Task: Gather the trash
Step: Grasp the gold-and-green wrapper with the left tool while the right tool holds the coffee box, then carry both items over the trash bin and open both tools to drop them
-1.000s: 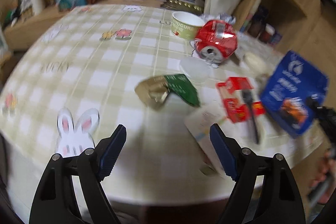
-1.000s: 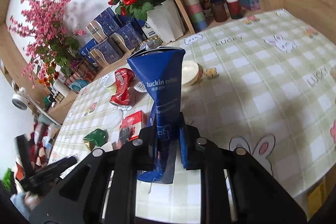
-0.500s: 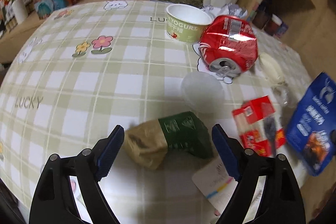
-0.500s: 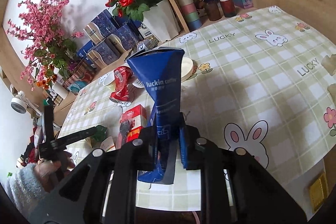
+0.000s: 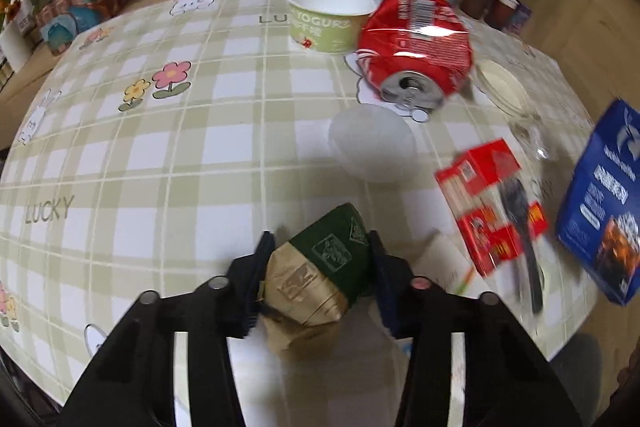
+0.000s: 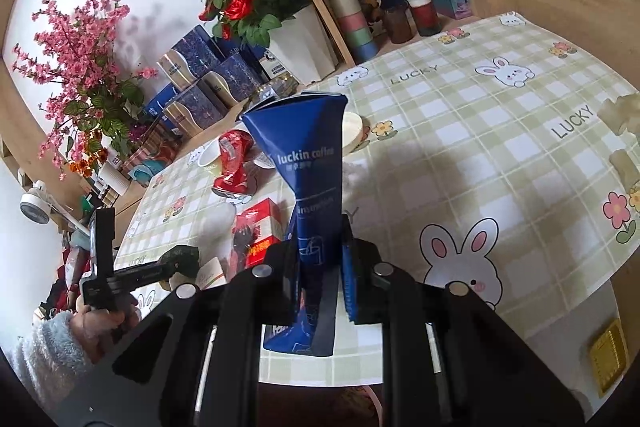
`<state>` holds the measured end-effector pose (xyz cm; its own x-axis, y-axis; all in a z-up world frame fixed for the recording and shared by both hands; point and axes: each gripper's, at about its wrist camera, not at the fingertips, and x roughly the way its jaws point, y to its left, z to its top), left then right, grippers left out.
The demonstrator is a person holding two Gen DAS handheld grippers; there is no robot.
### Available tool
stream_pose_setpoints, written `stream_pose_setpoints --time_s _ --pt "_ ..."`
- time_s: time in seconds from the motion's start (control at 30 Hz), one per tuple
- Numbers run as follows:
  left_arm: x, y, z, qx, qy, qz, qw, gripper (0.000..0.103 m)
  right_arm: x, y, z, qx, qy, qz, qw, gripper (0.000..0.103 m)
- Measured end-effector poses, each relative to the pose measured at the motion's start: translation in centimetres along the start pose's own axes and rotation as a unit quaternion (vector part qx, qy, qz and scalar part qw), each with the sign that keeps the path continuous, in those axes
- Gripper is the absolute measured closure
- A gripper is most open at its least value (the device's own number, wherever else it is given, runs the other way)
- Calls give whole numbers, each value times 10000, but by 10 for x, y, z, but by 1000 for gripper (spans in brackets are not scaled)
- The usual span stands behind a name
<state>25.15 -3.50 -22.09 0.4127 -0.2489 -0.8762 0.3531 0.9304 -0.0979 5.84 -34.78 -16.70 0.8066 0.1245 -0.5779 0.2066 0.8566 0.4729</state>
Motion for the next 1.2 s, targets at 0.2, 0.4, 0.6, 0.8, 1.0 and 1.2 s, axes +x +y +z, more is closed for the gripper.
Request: stream_pose_setpoints --time_s 0.2,0.4,0.6,0.8,1.0,1.2 --pt "-41 -2 -16 -13 -273 -219 9994 64 -13 15 -2 -114 -127 81 9998 84" --pt "-93 -13 -47 -107 -544 -592 9967 64 -32 26 -10 -159 -192 213 9995 84" --pt "-126 -34 -84 -109 -639 -861 9942 64 -55 36 -25 -288 -216 336 9988 84" --pt "-141 -62 -129 125 -559 -917 9941 64 -81 45 -49 -470 -222 477 9975 84" --pt "-128 -81 -175 181 -215 -985 9947 64 -100 41 -70 -477 -149 571 9971 84" --pt "-104 -92 -198 248 169 -895 9955 63 -111 35 -85 -427 -67 666 9968 84"
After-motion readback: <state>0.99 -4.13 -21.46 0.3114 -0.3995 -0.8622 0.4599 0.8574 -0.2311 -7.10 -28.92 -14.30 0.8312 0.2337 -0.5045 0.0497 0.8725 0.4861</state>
